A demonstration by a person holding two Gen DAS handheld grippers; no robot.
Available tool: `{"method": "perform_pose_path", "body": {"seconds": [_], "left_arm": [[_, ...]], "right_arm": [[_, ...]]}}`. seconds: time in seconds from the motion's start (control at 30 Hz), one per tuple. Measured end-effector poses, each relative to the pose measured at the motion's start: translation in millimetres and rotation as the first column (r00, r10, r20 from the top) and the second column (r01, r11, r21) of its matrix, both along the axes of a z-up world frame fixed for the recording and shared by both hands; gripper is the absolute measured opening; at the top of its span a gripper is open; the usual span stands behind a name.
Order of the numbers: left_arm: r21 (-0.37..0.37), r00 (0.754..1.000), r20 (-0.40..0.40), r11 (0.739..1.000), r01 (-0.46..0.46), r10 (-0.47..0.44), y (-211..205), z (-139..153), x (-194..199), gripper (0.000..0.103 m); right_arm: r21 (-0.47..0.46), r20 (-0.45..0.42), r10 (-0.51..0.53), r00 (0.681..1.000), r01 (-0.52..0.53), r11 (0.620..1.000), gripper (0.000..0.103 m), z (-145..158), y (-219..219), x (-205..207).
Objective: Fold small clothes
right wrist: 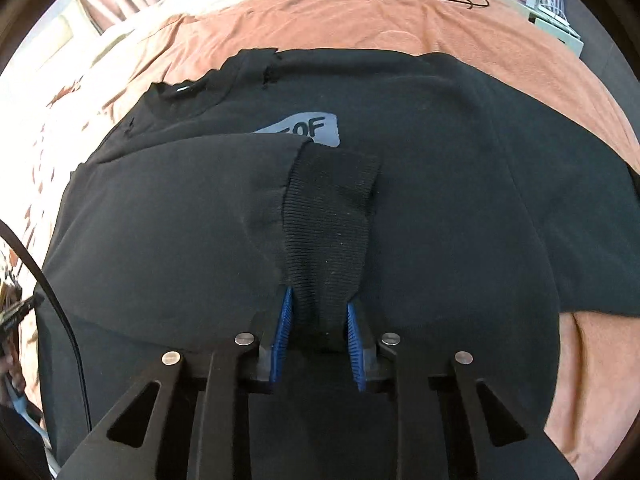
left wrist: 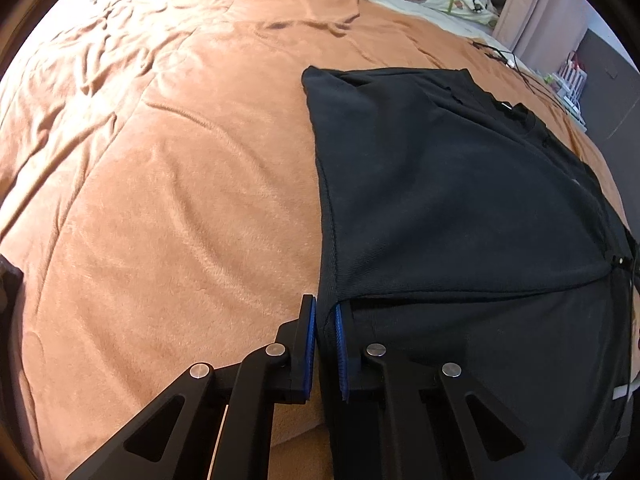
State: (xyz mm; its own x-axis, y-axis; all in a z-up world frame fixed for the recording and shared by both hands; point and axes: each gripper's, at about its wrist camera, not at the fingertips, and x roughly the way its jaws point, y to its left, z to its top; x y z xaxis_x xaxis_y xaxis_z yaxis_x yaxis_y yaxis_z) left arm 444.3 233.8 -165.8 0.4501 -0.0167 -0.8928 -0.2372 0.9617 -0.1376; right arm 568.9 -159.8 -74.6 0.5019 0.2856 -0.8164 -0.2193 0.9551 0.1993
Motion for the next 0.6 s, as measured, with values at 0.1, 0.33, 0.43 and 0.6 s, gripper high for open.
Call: {"method": "perform_pose_path", "body": {"seconds": [0.1,0.33,0.43,0.6], "left_arm": [[-0.032,1.000,-0.016,0.999,-0.004,0.003,1.8,-5.0,0.4,0.011],[-0.025,0.999,-0.001,0.998,0.051,-0.051,-7.8,18.6,-10.1,0.014],[-0.027,0.998,0.029,0.998,0.054,-0.053,-8.3,29.1,-15.8,0.014],[-0.019,0.997,0.056,0.999,0.047,-0.046,-9.8,41.1,-15.9,0.014]], "right_arm": [[-0.009,-0.012,-0.002,1.000,0.002,1.000,0.023,-2.4,-3.4,-0.8],[0.026,0.005,-0.016,1.000,0.016,1.000,0.024,7.2,-24.6,-10.7],[0.081,0.021,-0.029,0.999,0.027,0.996,0.026,11.5,-45.8,-21.1],[0.145,0.055,-0.143,0.988,0.133,0.980,0.069,6.7,-106.2,-31.0]]}}
